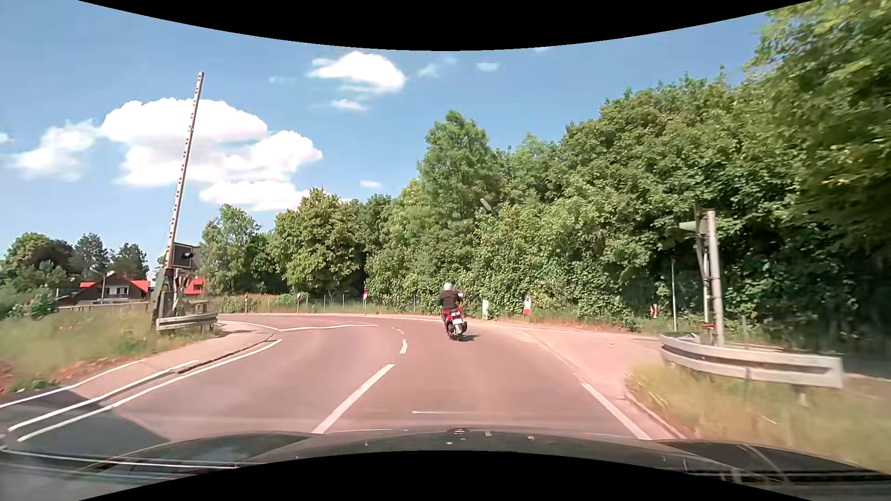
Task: Follow the waypoints while adhering to traffic rules and regulations
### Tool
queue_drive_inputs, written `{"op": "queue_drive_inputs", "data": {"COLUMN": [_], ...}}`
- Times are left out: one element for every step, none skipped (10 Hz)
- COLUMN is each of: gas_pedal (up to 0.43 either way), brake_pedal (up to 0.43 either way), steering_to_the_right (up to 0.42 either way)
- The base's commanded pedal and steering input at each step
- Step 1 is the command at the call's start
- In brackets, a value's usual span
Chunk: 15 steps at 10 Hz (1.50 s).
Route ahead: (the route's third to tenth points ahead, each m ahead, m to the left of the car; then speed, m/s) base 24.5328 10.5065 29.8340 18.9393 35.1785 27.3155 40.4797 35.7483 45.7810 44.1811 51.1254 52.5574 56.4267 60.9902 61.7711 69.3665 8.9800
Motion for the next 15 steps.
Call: {"op": "queue_drive_inputs", "data": {"gas_pedal": [0.118, 0.118, 0.13, 0.138, 0.138, 0.138, 0.13, 0.13, 0.118, 0.118, 0.118, 0.118, 0.118, 0.118, 0.13], "brake_pedal": [0.012, 0.012, 0.012, 0.012, 0.012, 0.006, 0.012, 0.012, 0.012, 0.012, 0.012, 0.012, 0.012, 0.012, 0.012], "steering_to_the_right": [-0.032, -0.039, -0.041, -0.044, -0.052, -0.064, -0.075, -0.087, -0.104, -0.12, -0.134, -0.15, -0.163, -0.171, -0.178]}}
